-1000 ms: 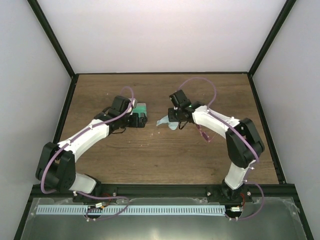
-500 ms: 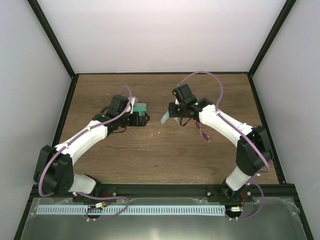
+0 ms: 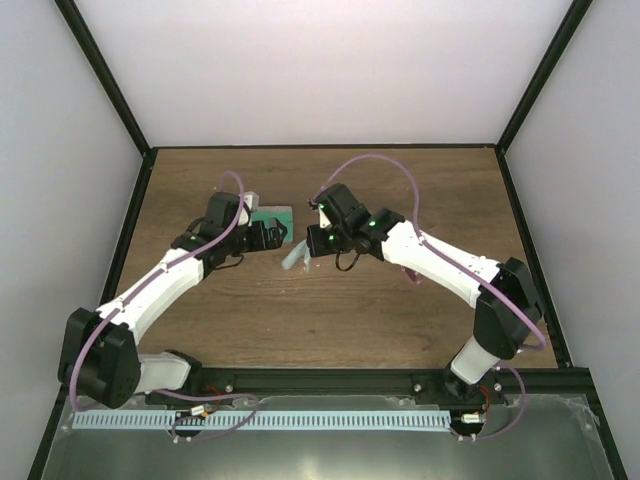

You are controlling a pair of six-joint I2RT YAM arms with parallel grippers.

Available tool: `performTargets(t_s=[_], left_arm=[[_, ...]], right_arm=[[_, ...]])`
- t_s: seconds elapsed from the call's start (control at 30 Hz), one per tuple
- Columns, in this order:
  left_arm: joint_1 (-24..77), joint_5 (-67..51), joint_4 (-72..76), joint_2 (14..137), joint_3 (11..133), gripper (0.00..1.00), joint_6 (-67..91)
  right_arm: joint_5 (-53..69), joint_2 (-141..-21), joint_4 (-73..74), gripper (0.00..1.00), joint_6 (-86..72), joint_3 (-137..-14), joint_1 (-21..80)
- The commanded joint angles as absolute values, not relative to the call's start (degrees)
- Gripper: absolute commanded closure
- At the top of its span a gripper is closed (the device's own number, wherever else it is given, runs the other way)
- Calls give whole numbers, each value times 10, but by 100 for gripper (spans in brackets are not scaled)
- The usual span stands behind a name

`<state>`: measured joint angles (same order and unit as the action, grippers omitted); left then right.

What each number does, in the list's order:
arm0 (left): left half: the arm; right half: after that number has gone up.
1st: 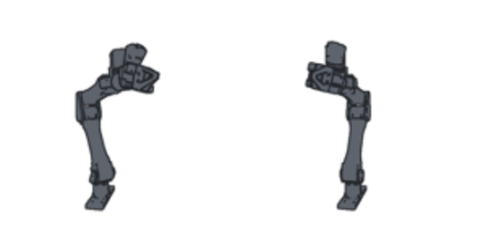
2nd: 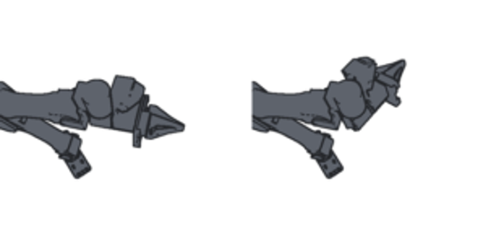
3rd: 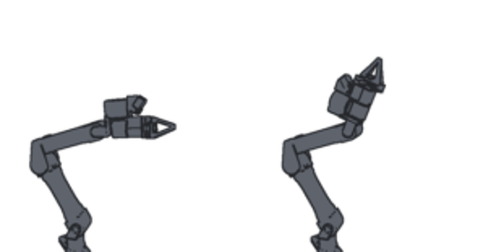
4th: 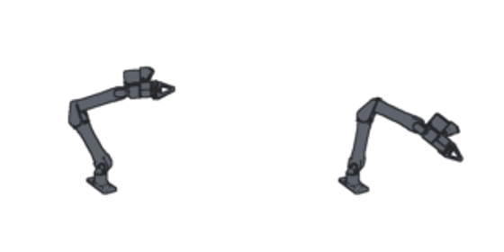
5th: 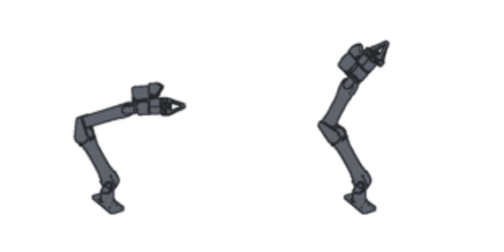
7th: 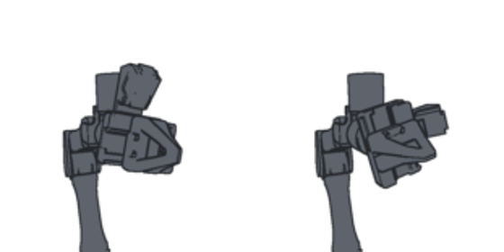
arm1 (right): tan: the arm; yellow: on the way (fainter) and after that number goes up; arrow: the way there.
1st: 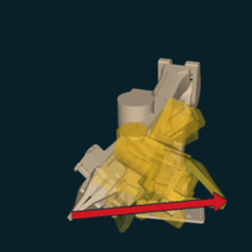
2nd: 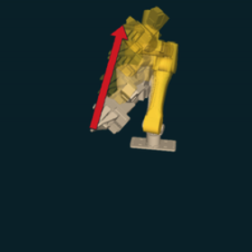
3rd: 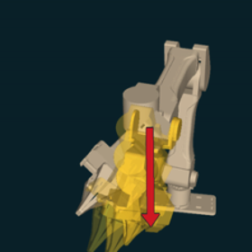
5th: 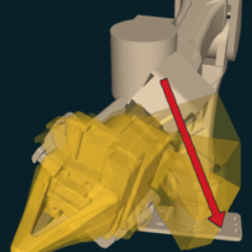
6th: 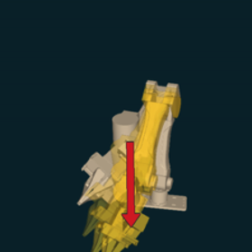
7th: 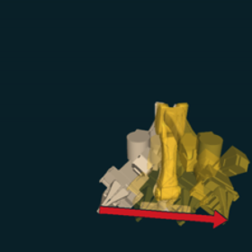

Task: Organize the sunglasses
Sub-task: Adjust the glasses cleaning cloth at the center of the board.

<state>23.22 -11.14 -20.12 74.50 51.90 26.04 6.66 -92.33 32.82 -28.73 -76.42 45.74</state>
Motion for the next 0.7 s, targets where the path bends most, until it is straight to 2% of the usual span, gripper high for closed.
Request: performTargets(t_s=[0.0, 0.27, 0.3, 0.37, 0.43, 0.53, 0.67], left_arm=[[229, -105, -204, 725, 497, 0, 272], [229, -103, -213, 750, 516, 0, 266], [229, -103, -216, 756, 522, 0, 264], [229, -107, -219, 766, 535, 0, 263], [229, -114, -219, 773, 543, 0, 263], [229, -119, -216, 779, 547, 0, 262], [230, -132, -204, 782, 533, 0, 258]], right_arm=[[52, -931, 347, 99, -308, -771, 446], [62, -1057, 344, 96, -255, -766, 358], [61, -1075, 336, 86, -249, -769, 346], [55, -1099, 336, 60, -236, -790, 329], [38, -1107, 343, 51, -225, -811, 324], [40, -1089, 341, 50, -227, -816, 325], [46, -1051, 334, 56, -250, -777, 337]])
